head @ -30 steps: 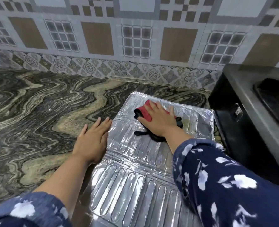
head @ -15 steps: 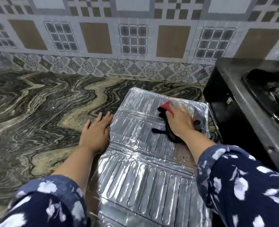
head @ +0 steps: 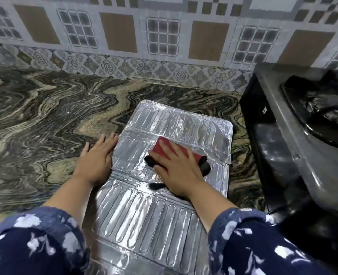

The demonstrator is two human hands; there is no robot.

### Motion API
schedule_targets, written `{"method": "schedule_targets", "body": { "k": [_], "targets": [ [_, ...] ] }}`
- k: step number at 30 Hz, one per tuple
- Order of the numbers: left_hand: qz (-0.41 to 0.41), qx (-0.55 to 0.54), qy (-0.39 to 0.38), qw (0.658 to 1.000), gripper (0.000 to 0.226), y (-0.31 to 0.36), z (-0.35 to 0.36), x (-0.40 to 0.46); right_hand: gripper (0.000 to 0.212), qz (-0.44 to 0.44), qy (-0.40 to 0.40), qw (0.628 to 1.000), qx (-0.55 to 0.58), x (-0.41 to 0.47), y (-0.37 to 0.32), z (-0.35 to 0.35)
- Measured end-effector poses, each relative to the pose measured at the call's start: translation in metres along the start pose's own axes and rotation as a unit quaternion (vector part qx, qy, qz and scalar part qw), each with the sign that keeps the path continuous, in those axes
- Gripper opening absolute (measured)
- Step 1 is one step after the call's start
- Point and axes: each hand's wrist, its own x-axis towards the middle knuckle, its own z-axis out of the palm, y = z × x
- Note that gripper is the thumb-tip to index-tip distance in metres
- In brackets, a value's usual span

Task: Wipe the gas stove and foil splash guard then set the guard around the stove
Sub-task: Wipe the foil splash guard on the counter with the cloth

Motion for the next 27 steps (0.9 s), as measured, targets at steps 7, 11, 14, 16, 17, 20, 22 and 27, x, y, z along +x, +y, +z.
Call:
{"method": "schedule_targets", "body": {
  "k": [7,11,14,16,17,20,22,27],
  "targets": [
    [-0.003,0.003,0.013,1.000,0.057,-0.002,0.001,0.001,0.051,0.083,0.004,0.996,-0.013,0.051,0.057,-0.017],
    [-0.005,0.006,0.017,1.000,0.049,-0.005,0.001,0.001,0.051,0.162,0.018,0.987,-0.007,0.059,0.090,-0.027],
    [-0.009,0.008,0.015,1.000,0.050,-0.003,0.002,0.002,0.046,0.210,0.059,0.976,0.023,0.057,0.109,-0.029],
    [-0.011,0.012,0.017,1.000,0.050,-0.003,0.002,0.002,0.041,0.218,0.125,0.967,0.034,0.056,0.114,-0.030],
    [-0.014,0.012,0.019,1.000,0.050,-0.003,0.002,0.002,0.039,0.216,0.147,0.965,0.043,0.057,0.113,-0.032],
    [-0.016,0.013,0.018,1.000,0.050,-0.001,0.001,0.001,0.036,0.211,0.150,0.961,0.095,0.059,0.102,-0.037],
    [-0.013,0.016,0.016,1.000,0.051,0.001,0.000,0.000,0.036,0.217,0.128,0.960,0.124,0.047,0.081,-0.042],
    [-0.018,0.009,0.010,1.000,0.051,0.005,-0.004,-0.002,0.039,0.113,0.065,0.990,0.048,-0.023,0.008,-0.038]
  ]
}}
